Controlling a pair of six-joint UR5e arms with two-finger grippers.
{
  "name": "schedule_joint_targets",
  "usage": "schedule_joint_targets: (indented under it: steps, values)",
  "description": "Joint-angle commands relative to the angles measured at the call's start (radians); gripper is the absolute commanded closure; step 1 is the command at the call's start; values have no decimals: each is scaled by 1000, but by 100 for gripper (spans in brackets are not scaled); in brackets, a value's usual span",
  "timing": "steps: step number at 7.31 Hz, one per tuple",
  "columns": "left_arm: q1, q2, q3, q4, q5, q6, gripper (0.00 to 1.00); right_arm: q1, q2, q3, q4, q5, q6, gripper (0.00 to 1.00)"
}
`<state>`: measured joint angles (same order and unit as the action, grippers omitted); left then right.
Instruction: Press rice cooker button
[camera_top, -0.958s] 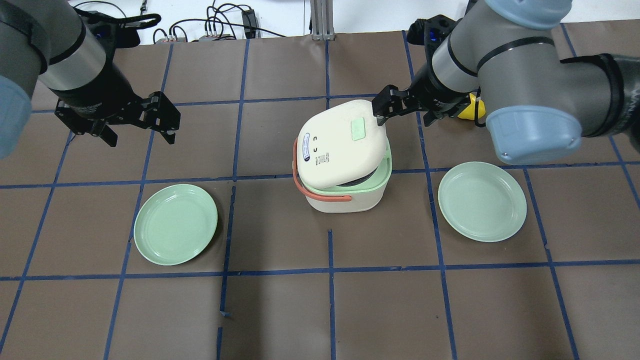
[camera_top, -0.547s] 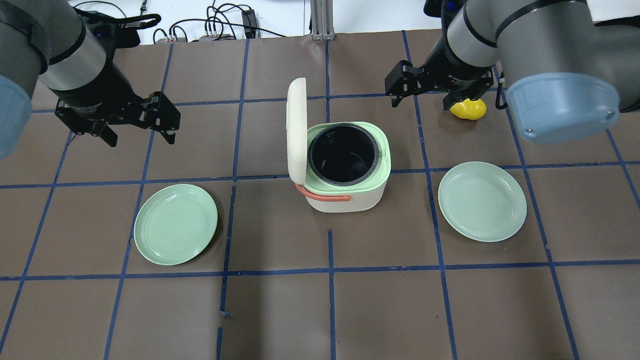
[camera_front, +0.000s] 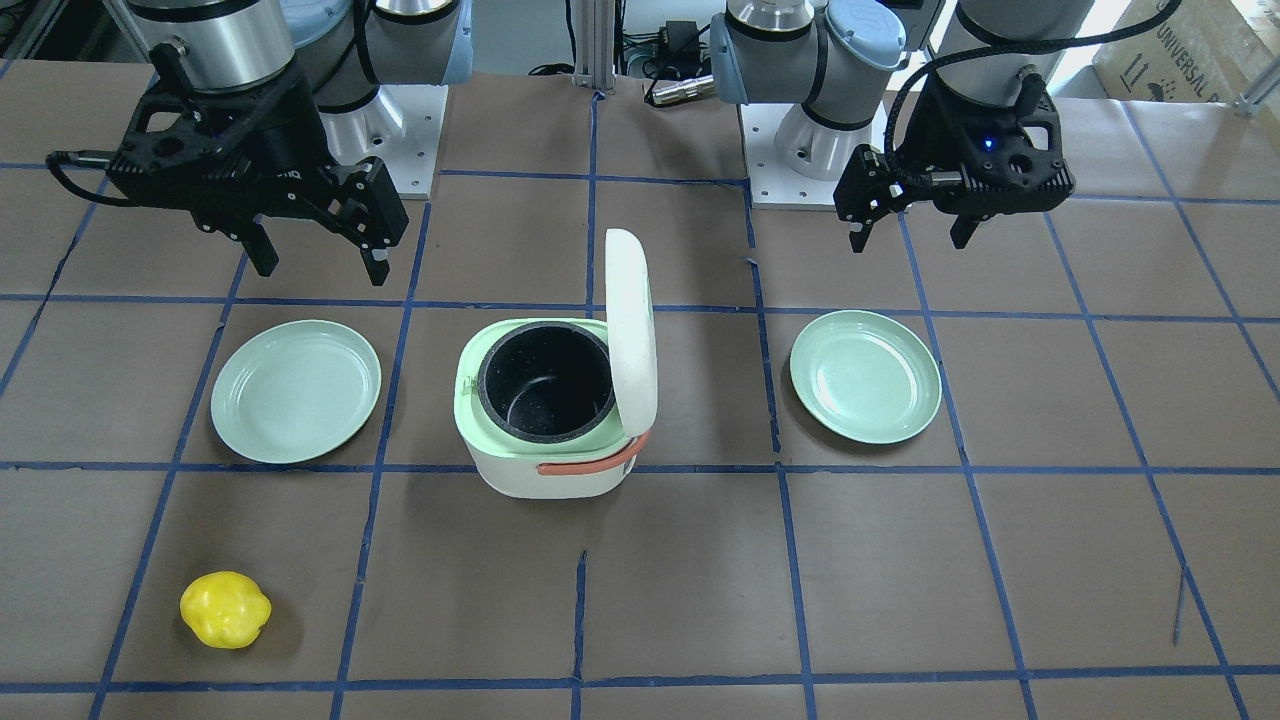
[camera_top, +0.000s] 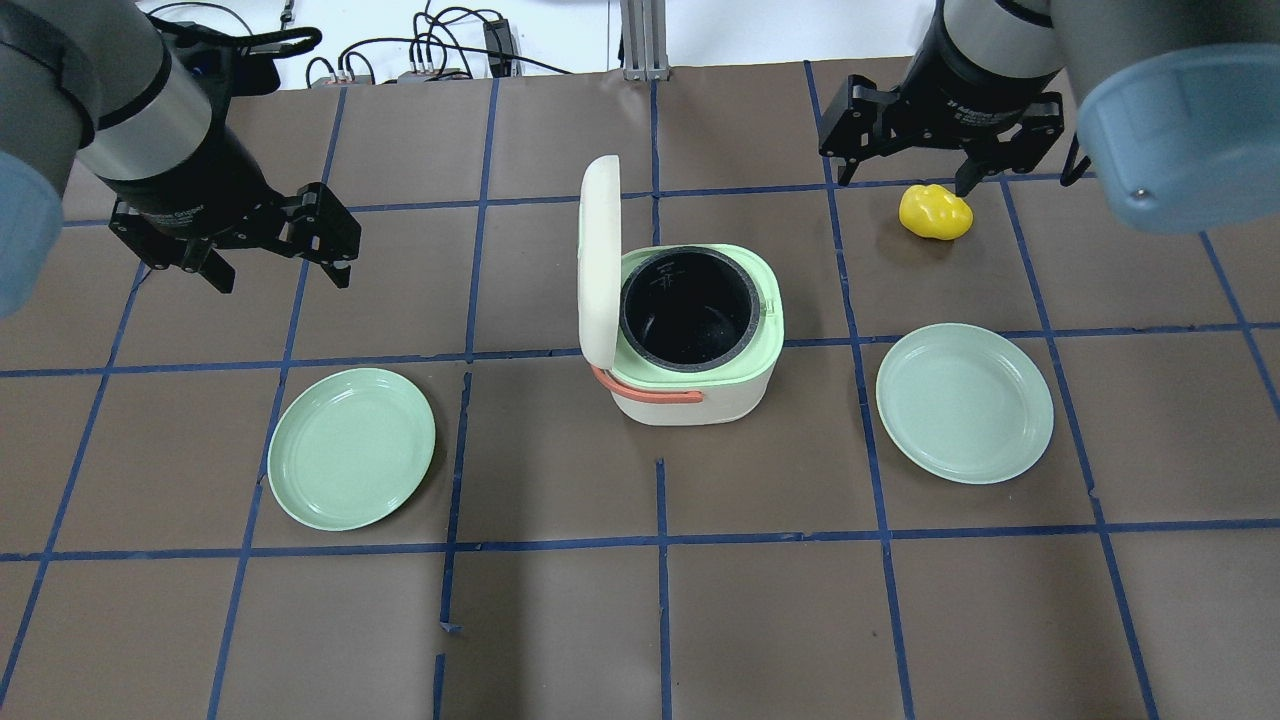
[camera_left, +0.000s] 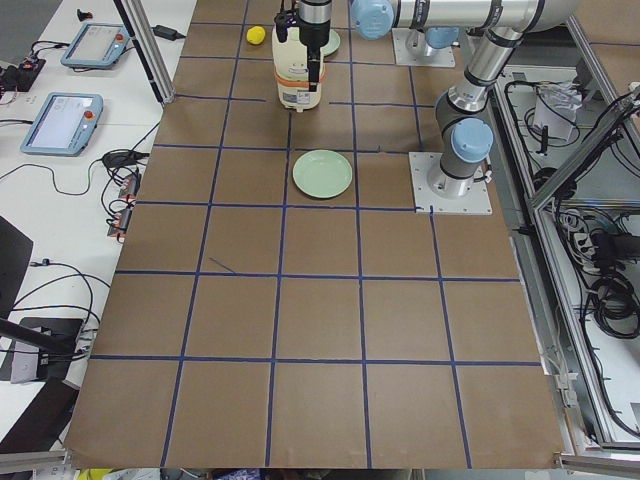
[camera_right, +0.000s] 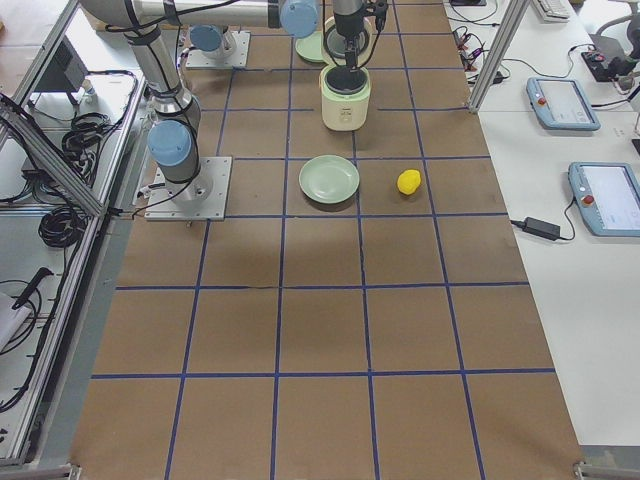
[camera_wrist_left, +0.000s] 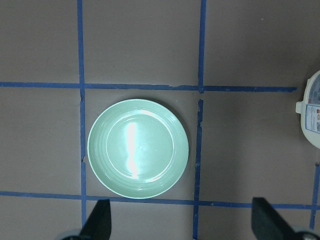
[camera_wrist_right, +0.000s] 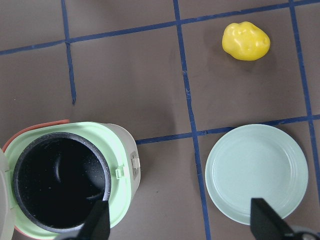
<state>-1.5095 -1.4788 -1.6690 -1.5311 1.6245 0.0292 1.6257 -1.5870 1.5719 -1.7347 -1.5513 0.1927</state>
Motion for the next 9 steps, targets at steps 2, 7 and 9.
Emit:
schedule_joint_targets:
  steps: [2,7,9]
  values:
    - [0,0,0,0,0,0,0,-1,-1,-52,53,-9,1,0]
    - [0,0,0,0,0,2,0,0,-2,-32,130,4,-16,0]
    - [0,0,0,0,0,2,0,0,-2,-30,129,2,-6,0]
